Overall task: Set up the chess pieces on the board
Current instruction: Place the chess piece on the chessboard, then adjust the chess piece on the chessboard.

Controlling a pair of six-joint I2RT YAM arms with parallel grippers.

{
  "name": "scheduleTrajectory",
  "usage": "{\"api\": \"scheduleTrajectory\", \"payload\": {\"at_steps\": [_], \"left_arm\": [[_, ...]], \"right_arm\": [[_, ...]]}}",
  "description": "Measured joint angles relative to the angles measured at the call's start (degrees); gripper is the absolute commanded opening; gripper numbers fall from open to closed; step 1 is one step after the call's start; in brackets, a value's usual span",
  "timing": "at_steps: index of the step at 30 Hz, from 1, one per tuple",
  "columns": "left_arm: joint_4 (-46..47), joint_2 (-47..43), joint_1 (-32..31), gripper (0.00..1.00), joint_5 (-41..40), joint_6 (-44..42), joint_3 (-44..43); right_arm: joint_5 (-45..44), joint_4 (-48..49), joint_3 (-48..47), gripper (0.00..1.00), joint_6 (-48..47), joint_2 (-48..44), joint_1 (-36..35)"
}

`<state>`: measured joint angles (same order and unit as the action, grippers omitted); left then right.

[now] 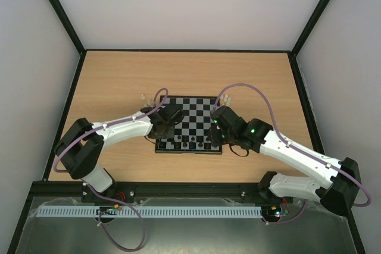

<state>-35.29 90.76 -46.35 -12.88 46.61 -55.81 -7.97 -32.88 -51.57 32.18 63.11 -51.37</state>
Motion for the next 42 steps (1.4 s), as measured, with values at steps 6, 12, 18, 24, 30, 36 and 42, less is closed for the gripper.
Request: {"api": "scheduleTrajectory", "payload": {"at_steps": [6,12,18,24,30,36,42], "left_arm": [[0.0,0.7,-0.3,0.06,0.0,0.0,1.2],[0.0,0.7,-0.3,0.11,0.0,0.0,1.6],[0.0,0.7,-0.3,0.28,0.3,0.0,1.6],[-0.5,-0.2,-0.4,0.31,0.2,0.2,1.5],[-3.1,-3.7,-1.0,0.31,-0.7,0.5,-0.4],[-4.3,-4.5,-3.9,0.31,-1.2,1.0,-4.6],[-4.5,-2.6,-5.5,0.31,-1.3,1.6,-5.7]], "right_arm": [[0.0,0.0,0.4,0.31,0.0,0.0,0.0],[0.0,0.1,0.9,0.31,0.0,0.0,0.0],[0.0,0.2,1.0,0.31,0.0,0.0,0.0],[0.0,0.2,1.0,0.31,0.0,0.0,0.0],[0.0,0.2,1.0,0.31,0.0,0.0,0.0],[0.0,0.2,1.0,0.31,0.0,0.0,0.0],[0.0,0.2,1.0,0.31,0.0,0.0,0.0]]}}
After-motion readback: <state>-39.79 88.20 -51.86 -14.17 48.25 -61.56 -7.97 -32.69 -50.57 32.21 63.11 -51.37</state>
